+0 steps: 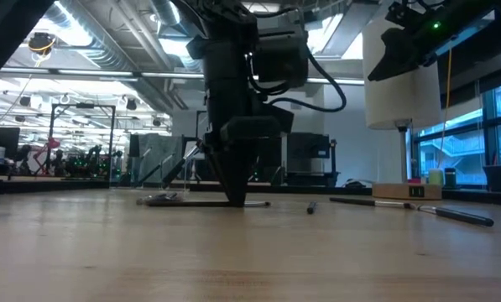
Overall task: Put items in baskets/containers
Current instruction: Put the black eyeshadow brush into the transparent organizer
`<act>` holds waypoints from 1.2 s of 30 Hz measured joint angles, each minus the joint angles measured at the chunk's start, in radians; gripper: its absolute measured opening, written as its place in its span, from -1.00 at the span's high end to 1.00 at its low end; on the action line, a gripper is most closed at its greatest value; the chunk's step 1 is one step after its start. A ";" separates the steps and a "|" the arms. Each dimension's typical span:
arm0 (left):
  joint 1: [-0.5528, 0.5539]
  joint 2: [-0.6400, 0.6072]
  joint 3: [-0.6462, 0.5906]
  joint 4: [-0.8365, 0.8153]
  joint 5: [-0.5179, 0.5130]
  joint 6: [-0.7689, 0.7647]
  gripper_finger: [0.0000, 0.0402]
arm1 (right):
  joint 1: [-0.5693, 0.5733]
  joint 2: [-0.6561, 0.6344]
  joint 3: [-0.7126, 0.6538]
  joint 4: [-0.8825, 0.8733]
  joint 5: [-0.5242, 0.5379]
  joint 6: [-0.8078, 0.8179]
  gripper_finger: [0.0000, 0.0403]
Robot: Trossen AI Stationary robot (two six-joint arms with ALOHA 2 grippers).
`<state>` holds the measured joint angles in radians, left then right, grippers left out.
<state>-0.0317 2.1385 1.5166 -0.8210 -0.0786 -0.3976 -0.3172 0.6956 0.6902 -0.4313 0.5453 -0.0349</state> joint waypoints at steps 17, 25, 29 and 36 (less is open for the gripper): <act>0.022 -0.014 0.001 0.002 0.000 -0.060 0.92 | 0.000 0.000 0.000 0.000 0.000 0.000 0.17; 0.039 -0.148 0.029 0.012 -0.240 -0.104 0.87 | 0.000 0.000 0.000 0.001 0.000 0.000 0.17; 0.055 -0.220 0.027 0.002 -0.381 -0.113 0.87 | 0.000 0.000 0.000 0.000 0.000 0.001 0.17; 0.115 -0.392 -0.051 -0.126 -0.641 0.008 0.87 | 0.000 0.007 0.000 -0.007 -0.018 0.009 0.17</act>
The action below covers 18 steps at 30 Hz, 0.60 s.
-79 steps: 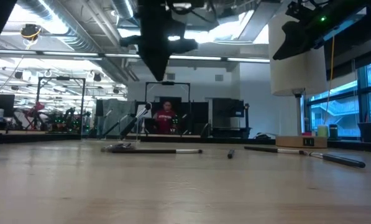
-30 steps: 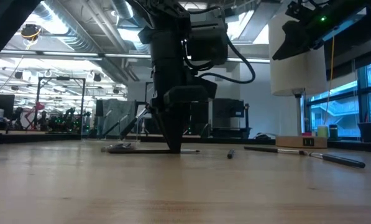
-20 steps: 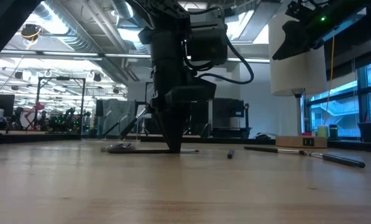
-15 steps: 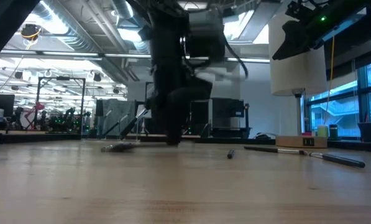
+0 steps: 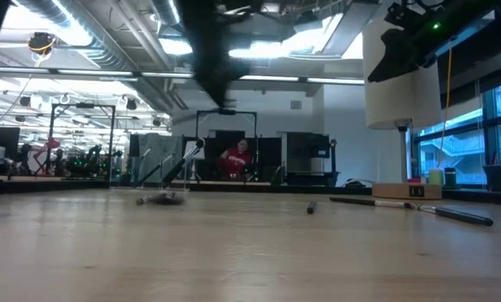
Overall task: Put items in baskets/containers
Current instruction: Put the black eyeshadow brush into the transparent organizer
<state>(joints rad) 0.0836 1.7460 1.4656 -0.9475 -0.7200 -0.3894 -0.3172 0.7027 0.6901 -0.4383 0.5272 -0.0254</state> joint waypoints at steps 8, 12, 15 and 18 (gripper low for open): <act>0.355 -0.392 -0.411 0.206 -0.083 0.021 0.89 | 0.000 0.028 0.000 -0.015 -0.054 0.067 0.17; 0.490 -0.560 -0.604 0.629 0.016 0.225 0.89 | 0.000 0.055 0.000 0.008 -0.052 0.094 0.17; 0.572 -0.630 -0.734 0.894 0.097 0.302 0.89 | 0.000 0.081 0.000 0.013 -0.061 0.104 0.17; 0.643 -0.650 -0.830 1.041 0.148 0.346 0.89 | 0.000 0.111 0.000 0.005 -0.078 0.104 0.17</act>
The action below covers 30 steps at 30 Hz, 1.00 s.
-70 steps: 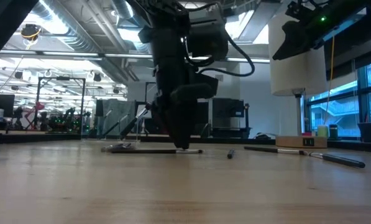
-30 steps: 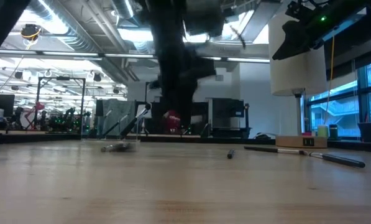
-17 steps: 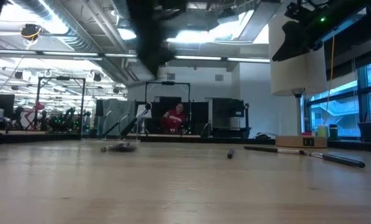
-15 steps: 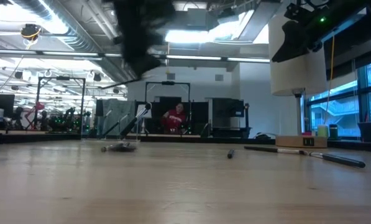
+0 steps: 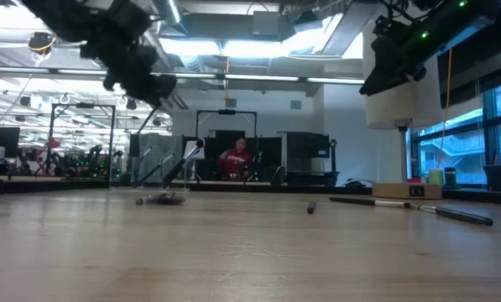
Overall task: Put items in baskets/containers
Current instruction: Put the black eyeshadow brush into the transparent organizer
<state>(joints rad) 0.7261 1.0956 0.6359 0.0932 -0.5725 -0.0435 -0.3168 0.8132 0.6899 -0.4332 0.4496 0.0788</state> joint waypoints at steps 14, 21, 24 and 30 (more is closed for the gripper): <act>0.141 0.010 -0.137 0.172 0.063 0.014 0.89 | 0.000 0.084 0.000 0.040 0.001 -0.014 0.17; 0.143 0.017 -0.228 0.348 0.056 0.021 0.89 | 0.000 0.084 0.000 0.088 0.002 -0.053 0.17; 0.143 0.017 -0.268 0.421 0.051 0.023 0.89 | 0.000 0.084 0.000 0.110 0.002 -0.073 0.17; 0.143 0.017 -0.311 0.433 0.063 0.021 0.89 | 0.000 0.084 0.000 0.172 0.002 -0.116 0.17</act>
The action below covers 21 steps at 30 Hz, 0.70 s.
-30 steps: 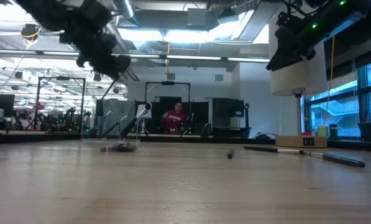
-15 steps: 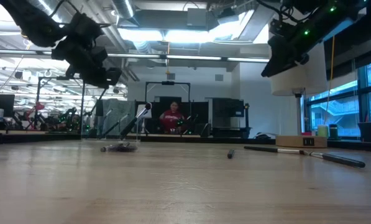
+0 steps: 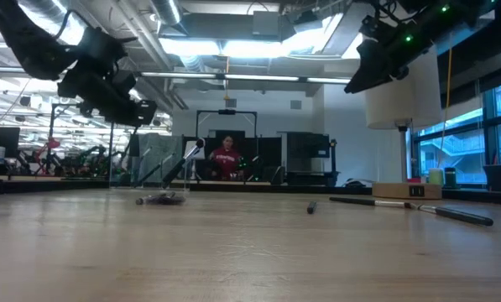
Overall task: Put items in baskets/containers
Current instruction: Put the black eyeshadow brush into the transparent organizer
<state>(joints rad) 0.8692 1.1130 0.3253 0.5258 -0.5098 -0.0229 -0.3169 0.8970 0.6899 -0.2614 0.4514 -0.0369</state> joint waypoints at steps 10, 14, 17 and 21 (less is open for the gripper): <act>0.000 0.000 -0.033 -0.002 -0.004 -0.017 0.78 | 0.000 0.000 0.000 0.064 -0.001 -0.032 0.17; 0.000 0.000 -0.033 -0.002 -0.002 -0.018 0.70 | 0.000 0.000 0.000 0.069 -0.001 -0.047 0.17; 0.000 0.000 -0.033 -0.002 0.002 -0.018 0.62 | 0.000 0.000 0.000 0.069 -0.001 -0.051 0.17; -0.001 -0.003 -0.033 0.029 0.006 -0.019 0.50 | 0.000 0.000 0.000 0.069 -0.001 -0.058 0.17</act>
<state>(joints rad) 0.8684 1.1103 0.2920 0.5546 -0.5040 -0.0417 -0.3170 0.8967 0.6899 -0.1923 0.4505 -0.0946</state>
